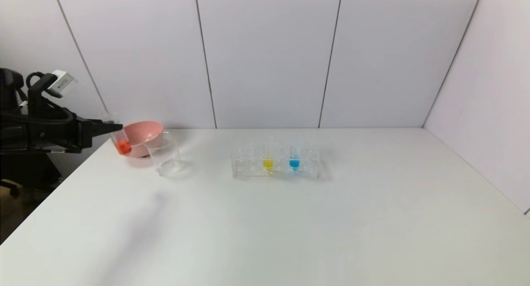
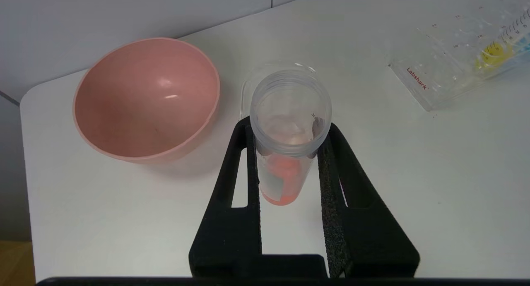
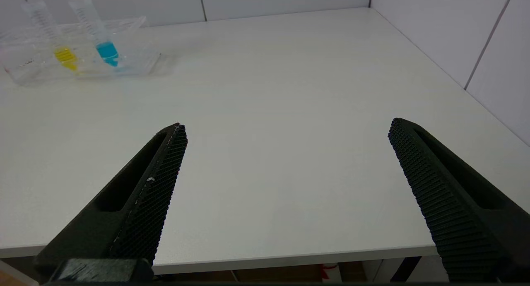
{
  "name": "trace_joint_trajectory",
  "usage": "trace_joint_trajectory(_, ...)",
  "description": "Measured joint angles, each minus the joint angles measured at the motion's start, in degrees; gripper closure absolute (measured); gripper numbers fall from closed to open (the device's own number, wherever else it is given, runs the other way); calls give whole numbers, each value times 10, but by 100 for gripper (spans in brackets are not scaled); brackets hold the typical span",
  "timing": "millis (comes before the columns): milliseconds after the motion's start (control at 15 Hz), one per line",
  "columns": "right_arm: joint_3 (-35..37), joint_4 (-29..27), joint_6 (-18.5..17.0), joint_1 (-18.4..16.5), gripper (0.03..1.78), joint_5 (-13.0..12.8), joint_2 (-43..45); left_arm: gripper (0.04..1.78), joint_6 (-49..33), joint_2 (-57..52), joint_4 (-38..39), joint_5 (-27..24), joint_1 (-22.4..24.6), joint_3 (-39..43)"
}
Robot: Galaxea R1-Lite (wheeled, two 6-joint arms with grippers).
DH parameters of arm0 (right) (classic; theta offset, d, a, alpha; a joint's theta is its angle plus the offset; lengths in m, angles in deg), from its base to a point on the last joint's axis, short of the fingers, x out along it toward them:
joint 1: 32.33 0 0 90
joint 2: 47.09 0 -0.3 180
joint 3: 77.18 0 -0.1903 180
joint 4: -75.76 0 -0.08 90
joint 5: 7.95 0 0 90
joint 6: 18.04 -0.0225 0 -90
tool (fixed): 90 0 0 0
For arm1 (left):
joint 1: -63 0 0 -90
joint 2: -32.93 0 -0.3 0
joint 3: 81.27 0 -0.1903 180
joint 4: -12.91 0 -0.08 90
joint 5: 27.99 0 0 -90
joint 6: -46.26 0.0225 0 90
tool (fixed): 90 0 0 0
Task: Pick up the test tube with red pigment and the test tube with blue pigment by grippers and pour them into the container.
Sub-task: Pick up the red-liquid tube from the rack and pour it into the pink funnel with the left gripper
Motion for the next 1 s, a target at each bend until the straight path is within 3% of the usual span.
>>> trace_joint_trajectory(200, 0, 0, 0, 0, 4, 0, 0, 139, 14, 40, -105, 10, -10, -117)
trace_joint_trajectory(533, 0, 0, 0, 0, 4, 0, 0, 139, 22, 113, -288, 72, -51, -321)
trace_joint_trajectory(800, 0, 0, 0, 0, 4, 0, 0, 139, 35, 162, -424, 172, -98, -457)
trace_joint_trajectory(1000, 0, 0, 0, 0, 4, 0, 0, 139, 69, 184, -446, 262, -123, -481)
